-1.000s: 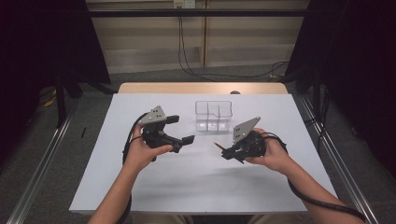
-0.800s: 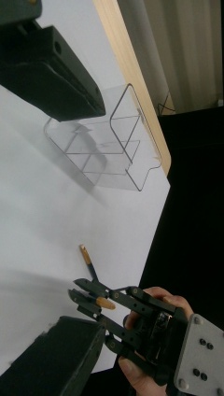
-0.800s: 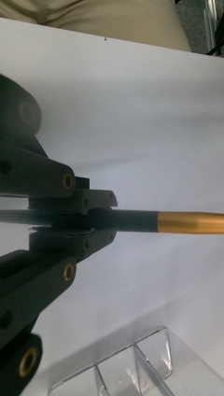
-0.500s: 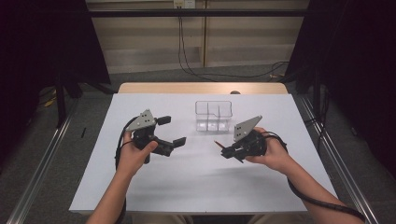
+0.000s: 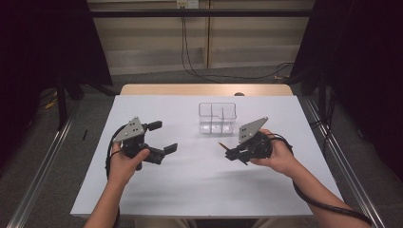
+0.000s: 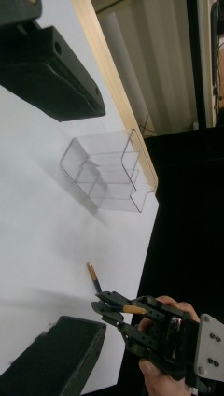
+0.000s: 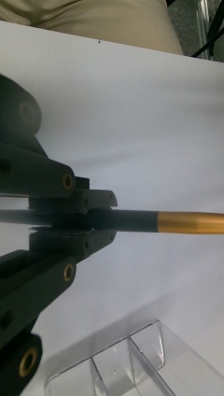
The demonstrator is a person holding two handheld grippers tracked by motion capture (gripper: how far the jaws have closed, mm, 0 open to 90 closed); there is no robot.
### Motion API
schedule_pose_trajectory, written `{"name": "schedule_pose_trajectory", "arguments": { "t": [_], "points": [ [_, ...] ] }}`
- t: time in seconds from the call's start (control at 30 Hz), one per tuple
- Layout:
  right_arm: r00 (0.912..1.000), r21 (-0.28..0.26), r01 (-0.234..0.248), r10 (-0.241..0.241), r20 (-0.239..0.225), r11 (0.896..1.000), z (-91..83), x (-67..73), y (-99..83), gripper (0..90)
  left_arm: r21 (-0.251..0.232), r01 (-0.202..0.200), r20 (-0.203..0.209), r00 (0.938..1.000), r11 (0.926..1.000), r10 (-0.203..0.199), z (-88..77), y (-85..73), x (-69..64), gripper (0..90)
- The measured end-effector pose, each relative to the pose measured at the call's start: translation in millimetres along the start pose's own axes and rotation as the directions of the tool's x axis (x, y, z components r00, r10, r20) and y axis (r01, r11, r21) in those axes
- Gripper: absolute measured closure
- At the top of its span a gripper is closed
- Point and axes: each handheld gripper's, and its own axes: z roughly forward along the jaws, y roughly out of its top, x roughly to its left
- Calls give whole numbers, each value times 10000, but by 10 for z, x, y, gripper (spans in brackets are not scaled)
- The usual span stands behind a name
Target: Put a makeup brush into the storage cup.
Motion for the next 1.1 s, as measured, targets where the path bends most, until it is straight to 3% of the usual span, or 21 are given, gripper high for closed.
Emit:
{"name": "schedule_pose_trajectory", "arguments": {
  "t": [0.4,0.67,0.87,1.1],
  "points": [
    [10000,-188,9,-9,9,9998,7,-5,28,834,-209,306,-134,9994,9993,-309,-213,-147,48,0],
    [9999,-444,-70,74,89,9990,-28,-28,54,834,-131,49,-300,9995,9999,-53,-339,-243,42,0],
    [9998,-534,-133,139,111,9985,-39,-45,70,834,-258,235,-340,9991,9994,-243,-435,-282,22,0],
    [9999,-607,-115,122,103,9981,-23,-60,77,834,-120,90,-278,9996,9999,-94,-527,-323,16,0]
  ]
}}
